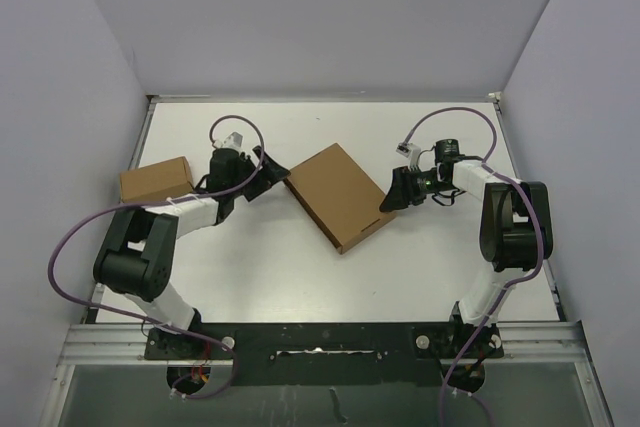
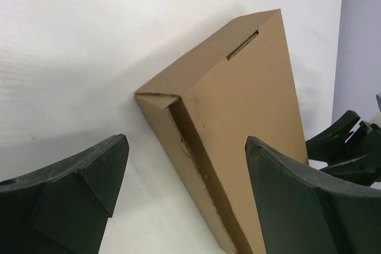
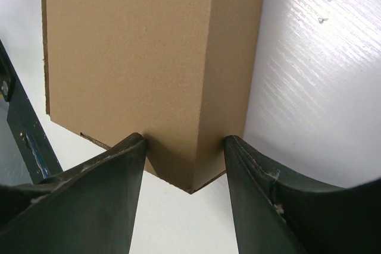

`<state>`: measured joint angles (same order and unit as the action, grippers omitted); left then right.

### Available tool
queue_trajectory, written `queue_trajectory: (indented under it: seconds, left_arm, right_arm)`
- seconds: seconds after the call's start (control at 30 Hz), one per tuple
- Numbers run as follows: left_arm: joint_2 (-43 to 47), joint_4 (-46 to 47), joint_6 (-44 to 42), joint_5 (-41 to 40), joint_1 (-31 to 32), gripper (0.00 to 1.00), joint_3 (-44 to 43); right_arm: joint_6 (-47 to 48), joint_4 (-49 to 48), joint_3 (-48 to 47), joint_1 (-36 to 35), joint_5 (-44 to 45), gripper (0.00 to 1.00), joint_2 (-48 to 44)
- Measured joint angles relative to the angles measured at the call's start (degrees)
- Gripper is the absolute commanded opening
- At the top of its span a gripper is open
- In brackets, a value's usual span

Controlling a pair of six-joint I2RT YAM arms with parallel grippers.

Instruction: Fold the paper box

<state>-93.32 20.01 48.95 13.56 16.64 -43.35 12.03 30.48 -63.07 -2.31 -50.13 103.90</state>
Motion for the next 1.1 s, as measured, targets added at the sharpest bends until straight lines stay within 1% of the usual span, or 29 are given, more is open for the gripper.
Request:
queue_trajectory:
  seconds: [0.13,0.3,0.43,0.47,0.53,0.57,0.63,0.7,0.73,0.87,0.9,0.93,0.97,1.03,1.1]
  left_arm:
    - [-3.1,-2.2,1.5,-0.9,0.6,0.72,-4.6]
    - [-6.7,-4.9,2.0,-1.7,1.3,0.59,-8.0]
    - [-8.7,-6.4,2.4,-1.7,1.7,0.48,-9.0]
    - [-9.2,-6.6,2.5,-1.6,1.8,0.45,-9.1]
    - [-9.8,-6.4,3.0,-1.1,1.8,0.32,-9.3]
    - [-9.9,-6.3,3.2,-0.5,1.8,0.28,-9.7]
    - [-10.3,-5.8,3.4,-0.2,1.9,0.16,-10.3]
    - [-10.9,-4.8,3.8,0.4,2.0,0.09,-10.7]
    - [-11.1,-4.2,4.0,0.5,2.0,0.08,-10.9]
    - [-11.8,-1.8,4.2,1.2,1.9,0.08,-11.0]
    - [-11.8,-1.7,4.2,1.3,1.8,0.09,-11.0]
    - [-11.8,-1.4,4.1,1.3,1.8,0.12,-10.9]
    - [-11.8,-1.2,4.0,1.4,1.8,0.17,-10.8]
    - [-11.5,-0.3,3.5,1.4,1.8,0.35,-10.1]
    - [-10.4,-0.1,2.6,1.3,1.8,0.49,-8.8]
  right_arm:
    - [0.0,0.0,0.0,0.0,0.0,0.53,0.0]
    - [0.1,0.0,0.0,0.0,0.0,0.53,0.0]
    - [0.2,0.0,0.0,0.0,0.0,0.53,0.0]
    - [0.2,0.0,0.0,0.0,0.0,0.53,0.0]
    - [0.2,0.0,0.0,-0.1,0.0,0.53,0.0]
    - [0.2,0.0,-0.1,-0.2,0.0,0.53,0.0]
    - [0.3,0.0,-0.2,-0.2,0.1,0.53,0.0]
    - [0.4,0.0,-0.2,-0.3,0.2,0.53,0.0]
    - [0.4,0.0,-0.2,-0.3,0.2,0.53,0.0]
    - [0.4,0.2,-0.2,-0.3,0.3,0.53,0.0]
    - [0.4,0.2,-0.2,-0.3,0.3,0.53,0.0]
    - [0.4,0.3,-0.2,-0.3,0.3,0.53,0.0]
    - [0.4,0.3,-0.2,-0.3,0.3,0.53,0.0]
    - [0.4,0.3,-0.3,-0.3,0.3,0.53,0.0]
    - [0.4,0.4,-0.3,-0.3,0.3,0.53,0.0]
